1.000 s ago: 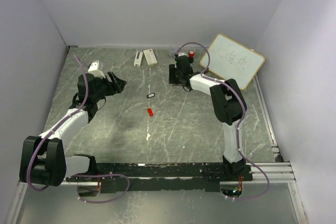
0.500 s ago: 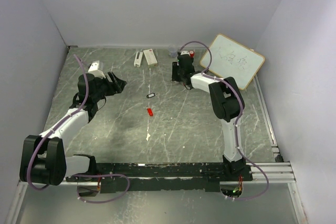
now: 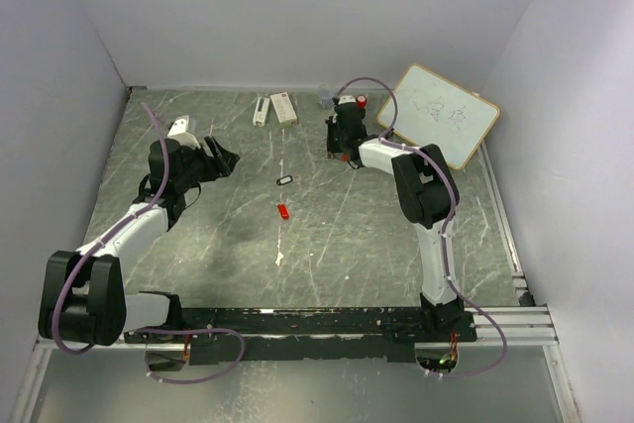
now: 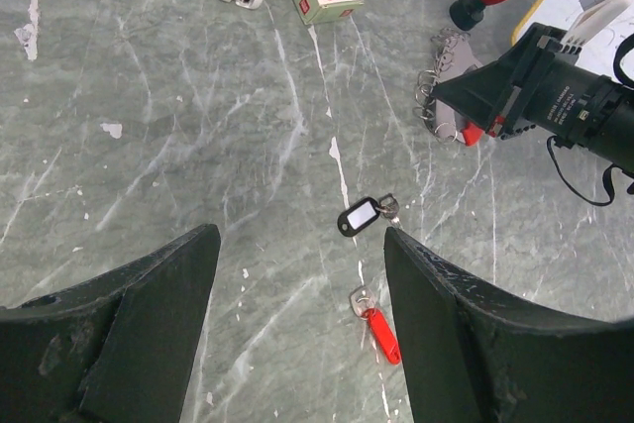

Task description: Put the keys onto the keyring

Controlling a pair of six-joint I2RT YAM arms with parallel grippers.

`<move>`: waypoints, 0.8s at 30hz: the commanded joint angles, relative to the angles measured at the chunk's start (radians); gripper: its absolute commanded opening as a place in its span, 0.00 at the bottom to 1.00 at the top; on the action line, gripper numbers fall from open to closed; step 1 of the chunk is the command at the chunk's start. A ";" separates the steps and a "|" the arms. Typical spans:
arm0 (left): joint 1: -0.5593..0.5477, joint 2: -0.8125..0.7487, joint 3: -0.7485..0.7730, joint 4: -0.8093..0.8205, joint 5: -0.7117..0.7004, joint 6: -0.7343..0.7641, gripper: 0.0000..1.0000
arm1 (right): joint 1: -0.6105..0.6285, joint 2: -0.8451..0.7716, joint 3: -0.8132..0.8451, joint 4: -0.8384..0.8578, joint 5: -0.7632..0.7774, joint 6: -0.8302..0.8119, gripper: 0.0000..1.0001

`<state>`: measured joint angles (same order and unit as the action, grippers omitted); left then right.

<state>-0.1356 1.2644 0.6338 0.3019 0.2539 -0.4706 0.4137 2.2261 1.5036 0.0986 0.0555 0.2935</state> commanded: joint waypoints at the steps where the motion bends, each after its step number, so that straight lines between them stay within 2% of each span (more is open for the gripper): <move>1: -0.008 0.006 0.020 0.022 -0.010 0.009 0.78 | -0.001 -0.022 -0.044 0.041 -0.016 -0.029 0.00; 7: -0.008 -0.005 0.020 0.018 -0.013 0.009 0.78 | 0.017 -0.174 -0.207 0.047 -0.013 -0.021 0.00; 13: -0.010 -0.006 0.015 0.034 0.004 -0.004 0.78 | 0.069 -0.404 -0.432 0.091 0.001 0.017 0.00; 18: -0.023 -0.021 0.012 0.036 0.010 -0.007 0.77 | 0.130 -0.567 -0.562 0.083 0.043 -0.026 0.00; 24: -0.094 -0.036 0.011 0.091 0.096 0.045 0.77 | 0.140 -0.752 -0.763 0.276 0.023 -0.109 0.00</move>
<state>-0.1749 1.2579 0.6334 0.3233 0.2722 -0.4671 0.5575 1.5700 0.8406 0.2184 0.0715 0.2512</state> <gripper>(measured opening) 0.774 0.009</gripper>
